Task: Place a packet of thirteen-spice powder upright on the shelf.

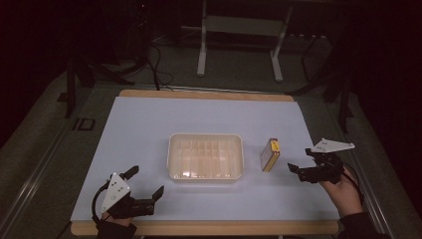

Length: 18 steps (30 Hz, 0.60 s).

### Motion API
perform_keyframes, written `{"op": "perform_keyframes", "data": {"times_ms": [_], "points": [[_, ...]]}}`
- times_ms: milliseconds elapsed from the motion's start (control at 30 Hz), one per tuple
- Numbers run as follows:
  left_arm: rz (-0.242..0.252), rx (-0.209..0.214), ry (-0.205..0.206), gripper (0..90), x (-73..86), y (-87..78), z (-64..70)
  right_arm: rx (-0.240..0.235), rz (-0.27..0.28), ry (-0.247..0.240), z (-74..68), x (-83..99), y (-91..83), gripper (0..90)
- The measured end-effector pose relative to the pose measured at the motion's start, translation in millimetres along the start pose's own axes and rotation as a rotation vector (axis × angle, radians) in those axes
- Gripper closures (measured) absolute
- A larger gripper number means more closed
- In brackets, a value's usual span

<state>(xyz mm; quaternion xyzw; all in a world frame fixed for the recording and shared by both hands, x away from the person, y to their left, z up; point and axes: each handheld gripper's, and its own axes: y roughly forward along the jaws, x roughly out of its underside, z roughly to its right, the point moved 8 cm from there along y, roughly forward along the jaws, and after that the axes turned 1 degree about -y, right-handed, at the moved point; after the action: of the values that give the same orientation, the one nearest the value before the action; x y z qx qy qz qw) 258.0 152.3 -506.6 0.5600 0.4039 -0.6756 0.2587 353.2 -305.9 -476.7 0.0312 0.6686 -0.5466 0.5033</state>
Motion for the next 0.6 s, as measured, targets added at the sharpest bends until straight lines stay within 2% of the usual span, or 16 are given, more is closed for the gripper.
{"op": "perform_keyframes", "data": {"times_ms": [67, 100, 133, 233, 367, 400, 533, 600], "points": [[0.002, 0.0, 0.003, 0.0, 0.0, 0.3, 0.3, -0.002, -0.013, -0.009, -0.1, 0.3, 0.4, 14.5], [0.002, 0.002, 0.003, 0.0, -0.1, 0.3, 0.6, 0.003, -0.047, -0.027, 0.3, 1.4, 0.7, 14.4], [0.002, 0.002, 0.003, 0.0, -0.1, 0.3, 0.6, 0.003, -0.047, -0.027, 0.3, 1.4, 0.7, 14.4], [0.002, 0.004, 0.002, 0.0, 0.0, 0.4, 0.8, 0.008, -0.112, -0.059, -0.3, 4.4, 1.6, 14.4], [-0.002, 0.011, 0.003, 0.0, 0.5, 1.1, 1.5, -0.012, -0.158, -0.087, -2.9, 6.7, 2.4, 14.3], [-0.003, 0.015, 0.003, 0.0, 0.7, 1.3, 2.1, -0.031, -0.193, -0.105, -5.0, 8.4, 3.3, 14.1], [-0.004, 0.019, 0.001, 0.0, 0.8, 1.6, 2.7, -0.049, -0.228, -0.122, -5.3, 8.8, 4.6, 13.9], [-0.004, 0.023, 0.001, 0.0, 0.8, 1.4, 3.0, -0.089, -0.274, -0.123, -6.8, 10.1, 5.7, 13.4]]}}
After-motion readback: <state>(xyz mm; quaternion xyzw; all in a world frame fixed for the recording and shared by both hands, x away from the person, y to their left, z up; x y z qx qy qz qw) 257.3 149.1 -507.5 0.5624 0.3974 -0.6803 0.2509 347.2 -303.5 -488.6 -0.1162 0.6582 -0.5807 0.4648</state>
